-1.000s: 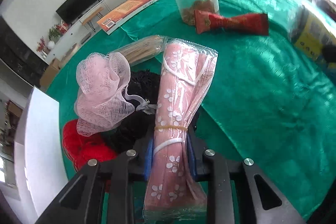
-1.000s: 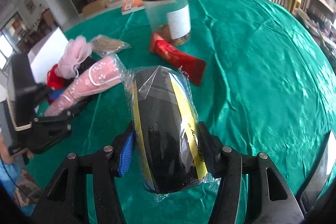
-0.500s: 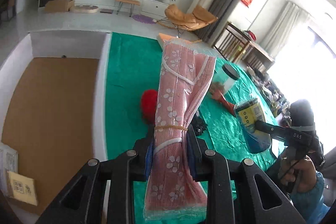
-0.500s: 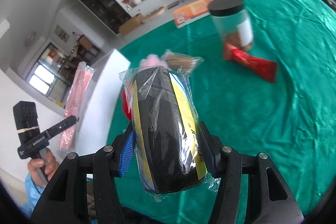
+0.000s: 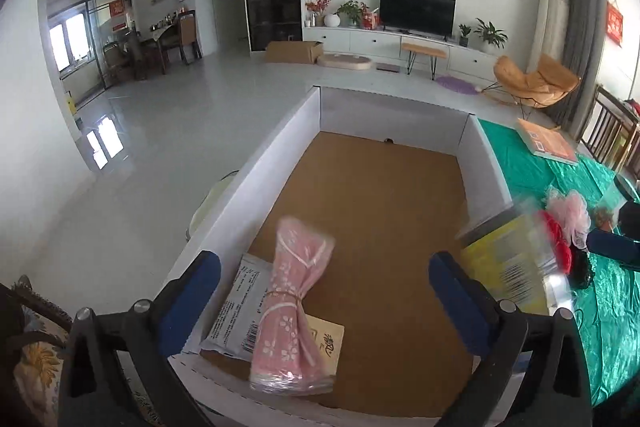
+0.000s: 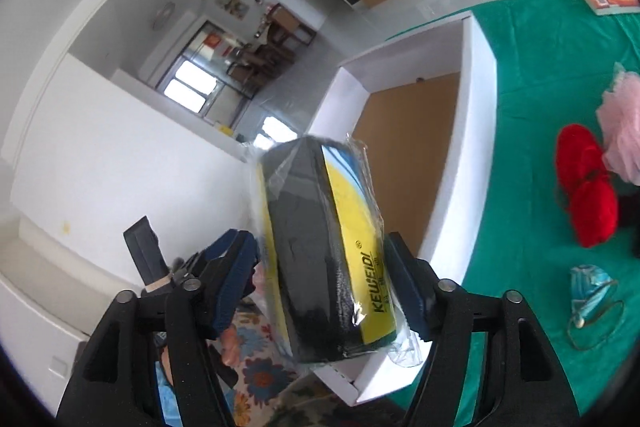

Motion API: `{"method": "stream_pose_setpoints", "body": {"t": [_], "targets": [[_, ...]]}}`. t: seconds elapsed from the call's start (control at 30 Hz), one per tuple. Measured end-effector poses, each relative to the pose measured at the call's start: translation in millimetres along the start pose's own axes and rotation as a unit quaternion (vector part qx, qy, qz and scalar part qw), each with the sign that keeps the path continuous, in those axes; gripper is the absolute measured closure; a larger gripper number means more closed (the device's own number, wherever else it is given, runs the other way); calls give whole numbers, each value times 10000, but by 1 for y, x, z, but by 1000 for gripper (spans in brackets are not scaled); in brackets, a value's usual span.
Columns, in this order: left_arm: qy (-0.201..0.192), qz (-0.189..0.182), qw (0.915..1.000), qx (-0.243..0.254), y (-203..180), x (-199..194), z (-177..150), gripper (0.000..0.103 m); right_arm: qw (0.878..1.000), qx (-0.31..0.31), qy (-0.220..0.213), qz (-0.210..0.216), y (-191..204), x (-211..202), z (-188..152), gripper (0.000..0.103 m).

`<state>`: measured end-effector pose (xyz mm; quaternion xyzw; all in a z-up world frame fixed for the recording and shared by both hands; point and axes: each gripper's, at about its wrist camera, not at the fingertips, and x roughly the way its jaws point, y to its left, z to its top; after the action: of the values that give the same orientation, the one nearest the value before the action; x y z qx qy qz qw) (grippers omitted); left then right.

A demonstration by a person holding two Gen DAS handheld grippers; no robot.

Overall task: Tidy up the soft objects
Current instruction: 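Carry both items over the white cardboard box and open both tools to drop them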

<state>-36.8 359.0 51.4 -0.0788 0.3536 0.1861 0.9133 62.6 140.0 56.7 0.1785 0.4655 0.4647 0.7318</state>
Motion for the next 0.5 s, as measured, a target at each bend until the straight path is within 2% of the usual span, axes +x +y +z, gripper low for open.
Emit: {"method": "stream_pose_setpoints", "body": {"t": [0.03, 0.1, 0.17, 0.2, 0.27, 0.37, 0.43, 0.5], "targets": [[-55, -84, 9999, 25, -5, -1, -2, 0, 9996, -153, -89, -199, -4, -3, -3, 30], [-156, -262, 9995, 103, -20, -4, -6, 0, 9945, -467, -280, -894, -21, -15, -12, 28], [-201, -680, 9973, 213, -42, -9, -5, 0, 9819, -654, -509, -1700, -51, -38, -22, 27], [-204, -950, 9949, 271, -57, -12, -7, 0, 9716, -723, -651, -2157, -63, -52, -31, 27], [-165, -1535, 9872, 412, -93, -21, -10, 0, 9431, -794, -879, -3106, -97, -77, -49, 27], [117, -2252, 9705, 850, -152, -26, -31, 0, 9042, -505, -905, -4143, -151, -112, -75, 27], [472, -2387, 9618, 1255, -192, -17, -54, 0, 8853, -313, -858, -4560, -182, -130, -89, 27], [747, -2305, 9569, 1600, -228, -5, -76, 0, 8722, -210, -820, -4817, -201, -148, -97, 27]]}}
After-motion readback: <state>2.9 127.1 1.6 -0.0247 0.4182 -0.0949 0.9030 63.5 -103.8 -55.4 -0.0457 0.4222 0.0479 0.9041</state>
